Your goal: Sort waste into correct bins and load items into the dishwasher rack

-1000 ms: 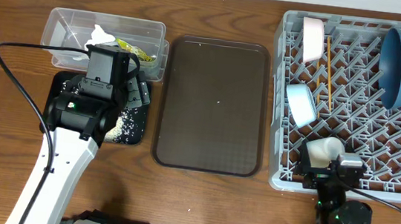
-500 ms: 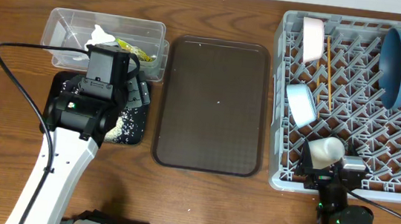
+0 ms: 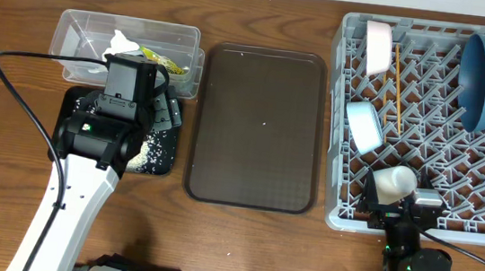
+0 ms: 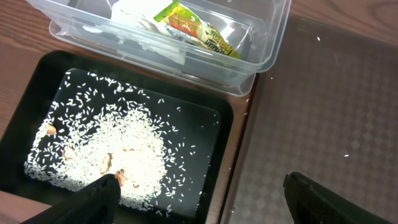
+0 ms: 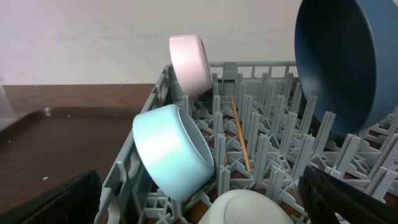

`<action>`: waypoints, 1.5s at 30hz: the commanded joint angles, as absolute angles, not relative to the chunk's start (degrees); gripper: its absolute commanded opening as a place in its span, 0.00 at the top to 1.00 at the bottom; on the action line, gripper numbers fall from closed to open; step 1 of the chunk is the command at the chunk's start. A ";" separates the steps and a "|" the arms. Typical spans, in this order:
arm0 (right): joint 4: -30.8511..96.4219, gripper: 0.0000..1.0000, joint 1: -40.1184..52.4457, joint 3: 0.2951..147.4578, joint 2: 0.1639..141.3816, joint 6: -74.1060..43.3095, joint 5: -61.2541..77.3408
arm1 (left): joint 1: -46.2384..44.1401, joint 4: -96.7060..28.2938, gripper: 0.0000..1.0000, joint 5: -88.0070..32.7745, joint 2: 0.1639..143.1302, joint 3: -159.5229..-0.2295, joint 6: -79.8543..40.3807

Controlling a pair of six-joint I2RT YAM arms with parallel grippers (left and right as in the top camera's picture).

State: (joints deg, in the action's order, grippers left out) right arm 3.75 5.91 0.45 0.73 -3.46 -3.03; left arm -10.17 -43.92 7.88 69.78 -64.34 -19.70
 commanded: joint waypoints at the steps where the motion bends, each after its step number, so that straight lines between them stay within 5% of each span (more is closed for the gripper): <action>1: 3.88 0.01 6.79 0.32 0.34 -4.25 -3.60 | -9.93 -44.12 0.13 8.23 70.08 -64.93 -20.03; 8: 3.88 0.01 6.79 0.32 0.34 -4.23 -3.60 | -9.93 -42.13 0.13 9.61 64.42 -60.90 -17.82; 23: 3.88 0.01 6.79 0.32 0.34 -4.23 -3.60 | -2.66 -1.54 0.13 1.93 27.73 -16.21 -16.10; 45: 3.88 0.01 6.79 0.32 0.34 -4.23 -3.60 | 2.50 -4.03 0.13 1.72 0.05 -0.23 -12.01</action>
